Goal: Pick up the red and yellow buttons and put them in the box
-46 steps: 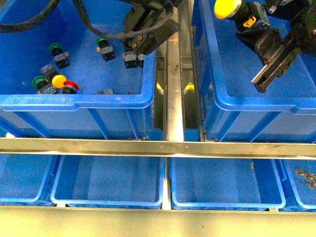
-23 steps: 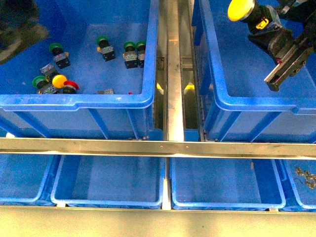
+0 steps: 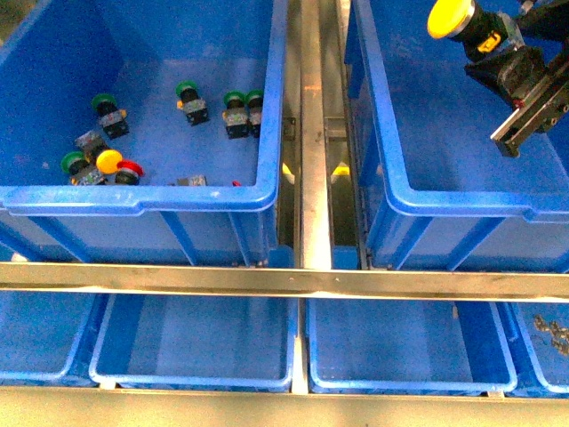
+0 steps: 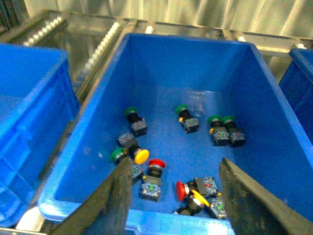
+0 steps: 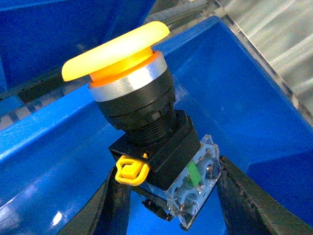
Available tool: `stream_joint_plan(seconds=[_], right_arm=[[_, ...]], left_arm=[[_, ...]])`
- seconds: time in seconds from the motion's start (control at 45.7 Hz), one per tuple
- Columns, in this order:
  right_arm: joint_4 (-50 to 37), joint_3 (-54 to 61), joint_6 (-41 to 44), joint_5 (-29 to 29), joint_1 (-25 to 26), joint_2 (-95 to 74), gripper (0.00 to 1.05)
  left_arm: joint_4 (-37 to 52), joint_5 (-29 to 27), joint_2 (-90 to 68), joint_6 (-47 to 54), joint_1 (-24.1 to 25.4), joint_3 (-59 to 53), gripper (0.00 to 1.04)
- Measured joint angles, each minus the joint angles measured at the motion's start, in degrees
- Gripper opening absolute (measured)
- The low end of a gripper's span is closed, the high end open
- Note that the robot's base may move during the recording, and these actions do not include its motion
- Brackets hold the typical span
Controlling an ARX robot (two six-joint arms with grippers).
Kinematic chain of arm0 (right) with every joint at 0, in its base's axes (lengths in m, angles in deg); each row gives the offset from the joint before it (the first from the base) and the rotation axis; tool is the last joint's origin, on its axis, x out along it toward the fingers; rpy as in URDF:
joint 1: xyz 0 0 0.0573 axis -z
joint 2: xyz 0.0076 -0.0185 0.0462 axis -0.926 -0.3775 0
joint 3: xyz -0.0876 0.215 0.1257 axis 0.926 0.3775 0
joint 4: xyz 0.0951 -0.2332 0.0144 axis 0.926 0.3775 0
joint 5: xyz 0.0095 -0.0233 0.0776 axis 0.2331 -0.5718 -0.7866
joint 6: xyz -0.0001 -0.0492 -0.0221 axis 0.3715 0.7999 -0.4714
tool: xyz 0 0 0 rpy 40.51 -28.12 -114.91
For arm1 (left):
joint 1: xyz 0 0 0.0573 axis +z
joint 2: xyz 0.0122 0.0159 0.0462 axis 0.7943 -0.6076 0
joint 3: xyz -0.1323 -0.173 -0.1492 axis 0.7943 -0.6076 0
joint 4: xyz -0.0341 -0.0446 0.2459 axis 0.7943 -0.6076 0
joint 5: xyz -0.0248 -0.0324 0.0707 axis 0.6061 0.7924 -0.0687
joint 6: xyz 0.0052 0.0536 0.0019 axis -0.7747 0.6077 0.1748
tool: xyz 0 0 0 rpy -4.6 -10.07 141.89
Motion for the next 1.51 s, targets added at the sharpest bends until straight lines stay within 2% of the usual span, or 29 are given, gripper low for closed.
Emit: stream_joint_plan(seconds=[0.131, 0.219, 0.284, 0.35, 0.438, 1.204, 1.51], right_arm=[[1.7, 0.0, -0.2, 1.2, -0.2, 1.5, 0.42], [2.4, -0.2, -0.3, 1.4, -0.6, 2.6, 0.42], [2.9, -0.3, -0.4, 2.2, -0.5, 2.9, 0.42], [3.5, -0.3, -0.5, 2.6, -0.3, 3.1, 0.42], [3.8, -0.3, -0.5, 2.7, -0.2, 3.4, 0.42], [2.3, -0.3, -1.9, 4.2, -0.4, 4.1, 0.42], [1.7, -0.3, -2.8, 5.1, -1.1, 4.0, 0.42]], left_arm=[[-2.7, 1.6, 6.8, 3.3, 2.0, -3.6, 0.24], [-6.1, 2.7, 12.7, 4.0, 3.1, -6.1, 0.02], [-8.3, 3.7, 16.1, 4.2, 3.7, -7.1, 0.02], [-11.0, 7.1, 19.4, 4.4, 6.5, -8.0, 0.02], [-13.8, 7.2, 23.1, 4.4, 7.8, -8.9, 0.02], [-41.5, 7.8, 54.5, 4.6, 7.9, -10.6, 0.02], [-48.4, 7.9, 61.4, 4.6, 7.9, -10.6, 0.02]])
